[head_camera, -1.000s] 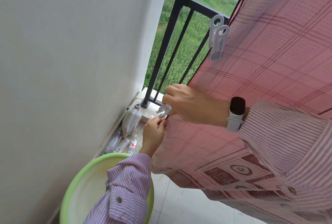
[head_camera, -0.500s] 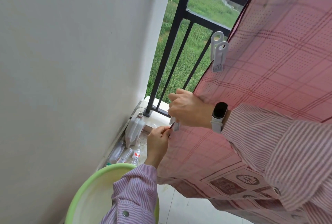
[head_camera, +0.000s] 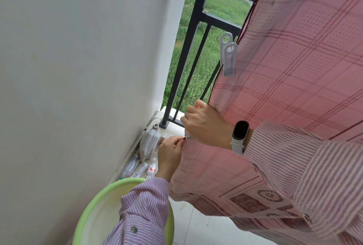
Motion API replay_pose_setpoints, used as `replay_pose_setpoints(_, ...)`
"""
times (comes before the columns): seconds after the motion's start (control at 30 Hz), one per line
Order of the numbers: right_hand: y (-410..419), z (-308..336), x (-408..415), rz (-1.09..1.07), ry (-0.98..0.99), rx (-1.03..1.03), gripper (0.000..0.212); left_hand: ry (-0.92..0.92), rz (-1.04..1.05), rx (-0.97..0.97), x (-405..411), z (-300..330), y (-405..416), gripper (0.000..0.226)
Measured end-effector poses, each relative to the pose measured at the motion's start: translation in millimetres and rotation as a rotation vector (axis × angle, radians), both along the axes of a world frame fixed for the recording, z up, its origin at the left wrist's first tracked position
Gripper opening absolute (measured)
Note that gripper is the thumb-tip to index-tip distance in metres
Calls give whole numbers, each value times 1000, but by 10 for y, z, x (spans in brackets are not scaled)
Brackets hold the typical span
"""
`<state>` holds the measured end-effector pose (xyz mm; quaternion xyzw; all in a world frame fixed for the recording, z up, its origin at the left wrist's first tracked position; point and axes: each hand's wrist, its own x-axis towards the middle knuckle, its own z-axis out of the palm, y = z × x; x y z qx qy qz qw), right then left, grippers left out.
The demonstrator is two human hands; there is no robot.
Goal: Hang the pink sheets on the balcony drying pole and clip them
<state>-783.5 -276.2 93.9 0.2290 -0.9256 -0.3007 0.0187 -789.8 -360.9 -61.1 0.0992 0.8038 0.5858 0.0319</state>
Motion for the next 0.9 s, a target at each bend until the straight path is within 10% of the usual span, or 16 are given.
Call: replay_pose_setpoints(0.9,207,-56,245,197,67,-46,33,-47,32,16,72,50,-122,20)
